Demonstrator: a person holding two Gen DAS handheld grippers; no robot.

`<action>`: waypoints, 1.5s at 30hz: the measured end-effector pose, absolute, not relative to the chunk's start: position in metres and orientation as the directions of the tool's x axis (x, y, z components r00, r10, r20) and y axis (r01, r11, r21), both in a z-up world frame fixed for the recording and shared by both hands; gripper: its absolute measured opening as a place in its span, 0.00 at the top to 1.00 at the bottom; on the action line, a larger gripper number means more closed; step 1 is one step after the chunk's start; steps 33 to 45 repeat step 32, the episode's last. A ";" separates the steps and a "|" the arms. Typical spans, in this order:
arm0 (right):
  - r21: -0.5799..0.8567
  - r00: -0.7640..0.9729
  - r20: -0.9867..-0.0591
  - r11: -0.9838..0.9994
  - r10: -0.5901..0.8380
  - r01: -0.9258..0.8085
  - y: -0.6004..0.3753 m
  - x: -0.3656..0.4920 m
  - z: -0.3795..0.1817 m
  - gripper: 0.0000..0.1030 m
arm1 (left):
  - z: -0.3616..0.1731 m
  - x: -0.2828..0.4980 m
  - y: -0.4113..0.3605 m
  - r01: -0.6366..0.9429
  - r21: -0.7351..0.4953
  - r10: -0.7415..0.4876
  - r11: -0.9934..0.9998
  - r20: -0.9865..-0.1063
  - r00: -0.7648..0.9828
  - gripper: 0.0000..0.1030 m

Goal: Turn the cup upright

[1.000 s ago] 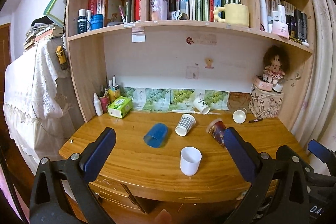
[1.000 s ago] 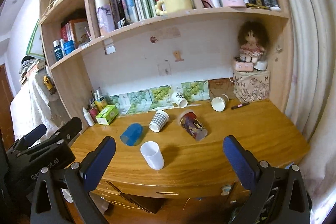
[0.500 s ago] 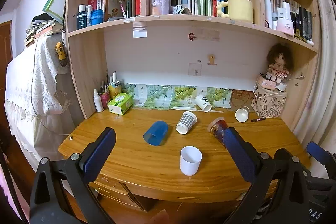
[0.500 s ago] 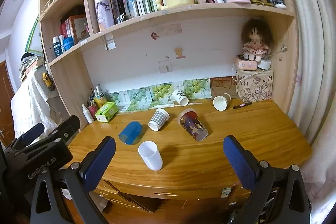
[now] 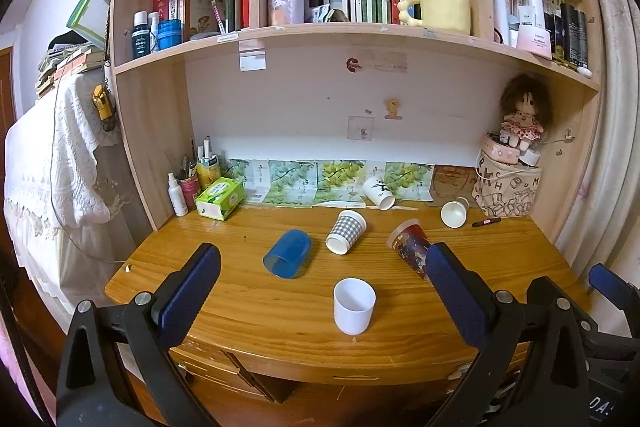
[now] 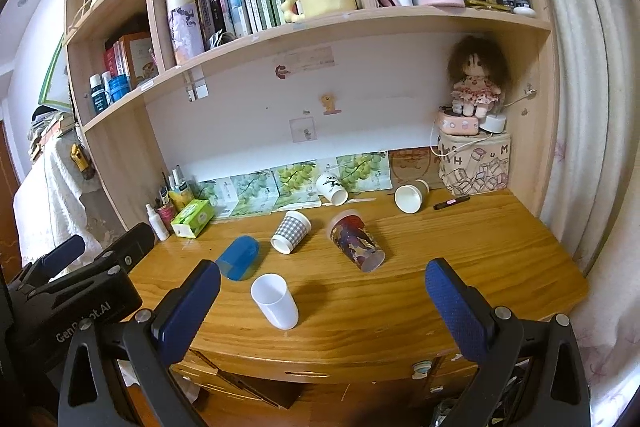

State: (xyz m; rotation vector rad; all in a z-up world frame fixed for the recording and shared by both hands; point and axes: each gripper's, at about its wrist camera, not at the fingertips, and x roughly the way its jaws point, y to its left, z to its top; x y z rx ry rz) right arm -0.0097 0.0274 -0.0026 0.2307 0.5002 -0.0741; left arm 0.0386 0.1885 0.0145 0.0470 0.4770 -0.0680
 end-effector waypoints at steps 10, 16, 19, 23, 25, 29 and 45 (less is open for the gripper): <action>0.207 0.883 -0.468 0.970 -0.016 0.127 0.024 -0.013 -0.001 0.00 | 0.016 0.036 0.187 0.073 0.032 -0.051 0.997 -0.444 0.895 0.00; 0.205 0.886 -0.463 0.971 -0.017 0.126 0.024 -0.013 0.000 0.00 | 0.017 0.033 0.186 0.071 0.032 -0.050 0.997 -0.435 0.899 0.00; 0.207 0.888 -0.459 0.970 -0.016 0.124 0.024 -0.014 0.000 0.00 | 0.017 0.032 0.186 0.072 0.031 -0.051 0.997 -0.434 0.899 0.00; 0.206 0.888 -0.460 0.970 -0.017 0.125 0.024 -0.014 0.000 0.00 | 0.019 0.031 0.184 0.074 0.031 -0.053 0.997 -0.429 0.902 0.00; 0.207 0.888 -0.459 0.970 -0.018 0.127 0.023 -0.015 0.001 0.00 | 0.020 0.030 0.183 0.074 0.033 -0.053 0.997 -0.428 0.902 0.00; 0.208 0.889 -0.458 0.970 -0.019 0.128 0.023 -0.015 0.001 0.00 | 0.020 0.030 0.183 0.074 0.032 -0.053 0.997 -0.428 0.902 0.00; 0.210 0.889 -0.457 0.969 -0.019 0.129 0.022 -0.016 0.001 0.00 | 0.020 0.030 0.184 0.075 0.030 -0.054 0.997 -0.429 0.902 0.00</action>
